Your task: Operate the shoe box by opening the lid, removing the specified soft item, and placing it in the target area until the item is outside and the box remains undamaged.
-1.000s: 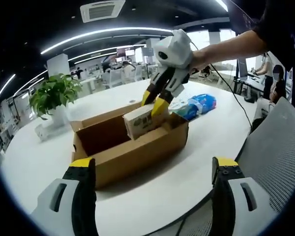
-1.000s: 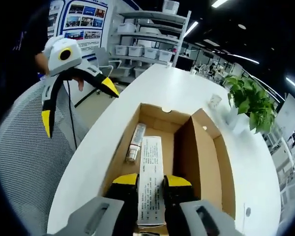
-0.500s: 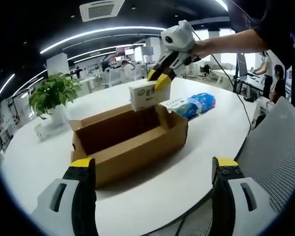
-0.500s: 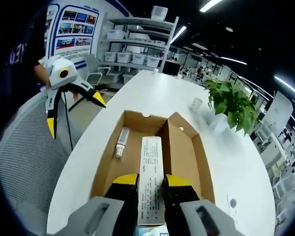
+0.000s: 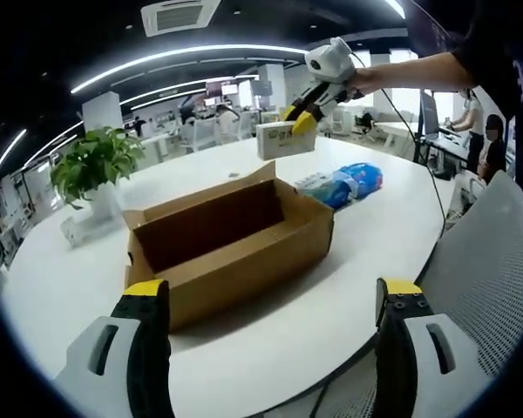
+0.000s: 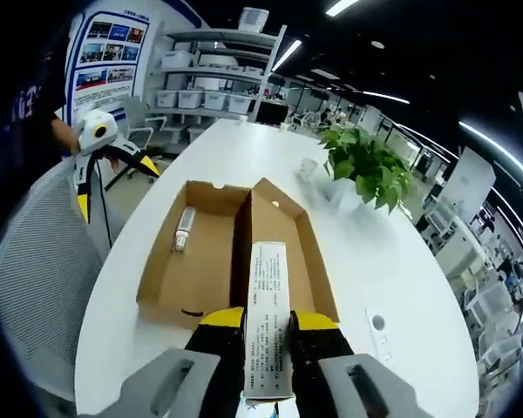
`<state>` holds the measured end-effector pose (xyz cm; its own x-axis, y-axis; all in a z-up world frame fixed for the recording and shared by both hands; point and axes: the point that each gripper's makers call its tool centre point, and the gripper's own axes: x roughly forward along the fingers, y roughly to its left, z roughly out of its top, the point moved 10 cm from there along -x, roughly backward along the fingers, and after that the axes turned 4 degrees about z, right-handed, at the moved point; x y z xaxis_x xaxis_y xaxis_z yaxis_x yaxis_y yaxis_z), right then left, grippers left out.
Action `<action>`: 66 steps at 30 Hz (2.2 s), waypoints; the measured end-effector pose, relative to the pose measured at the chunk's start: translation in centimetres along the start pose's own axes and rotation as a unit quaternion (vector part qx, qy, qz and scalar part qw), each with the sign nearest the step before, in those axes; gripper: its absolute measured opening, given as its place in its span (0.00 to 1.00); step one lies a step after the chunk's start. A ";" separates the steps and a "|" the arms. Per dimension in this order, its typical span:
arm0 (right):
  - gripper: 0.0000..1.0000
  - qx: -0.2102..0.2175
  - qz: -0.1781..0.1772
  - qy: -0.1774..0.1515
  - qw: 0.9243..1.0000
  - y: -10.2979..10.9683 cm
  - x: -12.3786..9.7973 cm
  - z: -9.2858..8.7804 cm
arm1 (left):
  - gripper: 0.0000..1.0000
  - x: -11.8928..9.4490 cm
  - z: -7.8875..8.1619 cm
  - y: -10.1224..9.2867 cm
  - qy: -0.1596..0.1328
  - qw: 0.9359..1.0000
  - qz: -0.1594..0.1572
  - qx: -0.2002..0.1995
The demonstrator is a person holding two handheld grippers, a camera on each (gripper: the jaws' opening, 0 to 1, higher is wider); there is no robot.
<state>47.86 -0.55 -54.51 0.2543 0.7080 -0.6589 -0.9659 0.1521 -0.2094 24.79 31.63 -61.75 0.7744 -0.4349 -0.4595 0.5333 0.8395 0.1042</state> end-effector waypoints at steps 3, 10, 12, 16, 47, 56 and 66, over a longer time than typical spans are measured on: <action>0.15 0.007 -0.008 0.006 1.000 -0.4 -0.7 -1.0 | 0.98 0.0 -0.1 0.0 0.002 1.000 0.000 0.000; 0.15 0.020 -0.019 0.027 0.999 -1.5 -1.4 -3.6 | 0.98 0.0 -0.2 0.1 0.005 1.000 0.001 0.000; 0.15 0.025 -0.022 0.033 0.999 -1.9 -1.5 -4.3 | 0.98 0.0 -0.3 0.1 0.009 1.000 0.002 0.002; 0.15 0.032 -0.023 0.042 0.998 -2.4 -1.3 -5.4 | 0.98 0.0 -0.3 0.2 0.011 1.000 0.003 0.001; 0.15 0.043 -0.014 0.170 0.984 -3.7 -0.9 -14.0 | 0.97 0.2 -0.3 0.1 0.025 1.000 0.009 0.002; 0.15 0.047 -0.009 0.203 0.978 -3.4 -1.8 -15.7 | 0.97 0.2 -0.4 0.2 0.025 1.000 0.009 0.003; 0.15 0.045 -0.010 0.235 0.971 -3.2 -2.6 -17.2 | 0.97 0.1 -0.5 0.2 0.026 1.000 0.010 0.003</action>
<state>51.17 -14.73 -64.59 0.2469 0.3146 -0.9166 -0.9554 0.2372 -0.1759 24.85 31.91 -62.21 0.7664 -0.4008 -0.5020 0.5205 0.8454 0.1198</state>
